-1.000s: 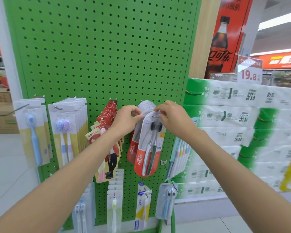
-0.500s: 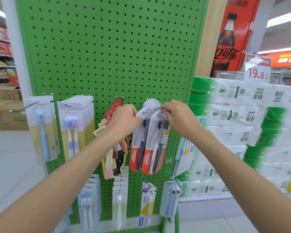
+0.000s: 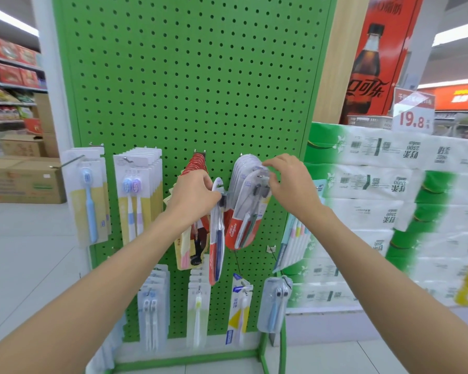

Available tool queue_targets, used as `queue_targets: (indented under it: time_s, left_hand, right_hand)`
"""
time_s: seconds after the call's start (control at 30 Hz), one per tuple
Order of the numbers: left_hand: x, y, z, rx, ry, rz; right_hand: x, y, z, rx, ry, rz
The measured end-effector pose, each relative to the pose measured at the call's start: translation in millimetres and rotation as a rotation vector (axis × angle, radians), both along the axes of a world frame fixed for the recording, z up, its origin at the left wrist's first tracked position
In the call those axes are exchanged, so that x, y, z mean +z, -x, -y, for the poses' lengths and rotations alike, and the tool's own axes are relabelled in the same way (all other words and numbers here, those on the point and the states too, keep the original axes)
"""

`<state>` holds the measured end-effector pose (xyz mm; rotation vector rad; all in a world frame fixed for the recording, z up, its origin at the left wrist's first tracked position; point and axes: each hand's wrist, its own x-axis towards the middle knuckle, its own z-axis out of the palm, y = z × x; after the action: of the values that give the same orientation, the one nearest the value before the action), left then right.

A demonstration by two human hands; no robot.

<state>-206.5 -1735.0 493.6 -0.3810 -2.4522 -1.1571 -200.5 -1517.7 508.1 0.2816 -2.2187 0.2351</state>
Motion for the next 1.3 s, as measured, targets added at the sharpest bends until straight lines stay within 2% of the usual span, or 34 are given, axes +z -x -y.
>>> queue_targets:
  time_s: [0.1, 0.17, 0.37, 0.47, 0.53, 0.67, 0.9, 1.0, 1.1, 1.17, 1.3]
  left_hand:
    - [-7, -13, 10, 0.000, -0.010, 0.010]
    - [-15, -19, 16, -0.038, -0.045, 0.026]
    - [-67, -25, 28, -0.141, -0.244, 0.201]
    - [-99, -26, 29, -0.208, -0.311, 0.266]
    - [-122, -24, 28, -0.270, -0.316, 0.290]
    - [-155, -19, 22, -0.356, -0.284, 0.334]
    - [-173, -21, 21, -0.327, -0.427, 0.410]
    - [-175, -27, 18, -0.309, -0.521, 0.438]
    - [-176, -31, 17, -0.300, -0.569, 0.424]
    - [-177, -32, 17, -0.282, -0.613, 0.412]
    - [-177, -33, 18, -0.247, -0.695, 0.395]
  right_hand:
    - [-16, -13, 12, 0.062, 0.020, -0.106]
    - [-32, -23, 25, 0.119, 0.071, -0.085]
    - [-96, -50, 76, 0.181, 0.361, 0.323]
    - [-127, -56, 88, 0.218, 0.528, 0.463]
    - [-149, -54, 91, 0.237, 0.686, 0.516]
    - [-183, -45, 89, 0.278, 0.965, 0.460]
    - [-190, -40, 71, 0.368, 0.928, 0.532]
    - [-201, -46, 72, 0.390, 1.051, 0.664]
    - [-211, -53, 70, 0.498, 1.275, 0.802]
    - [-220, -57, 68, 0.548, 1.352, 0.882]
    - [-246, -69, 66, 0.566, 1.269, 1.063]
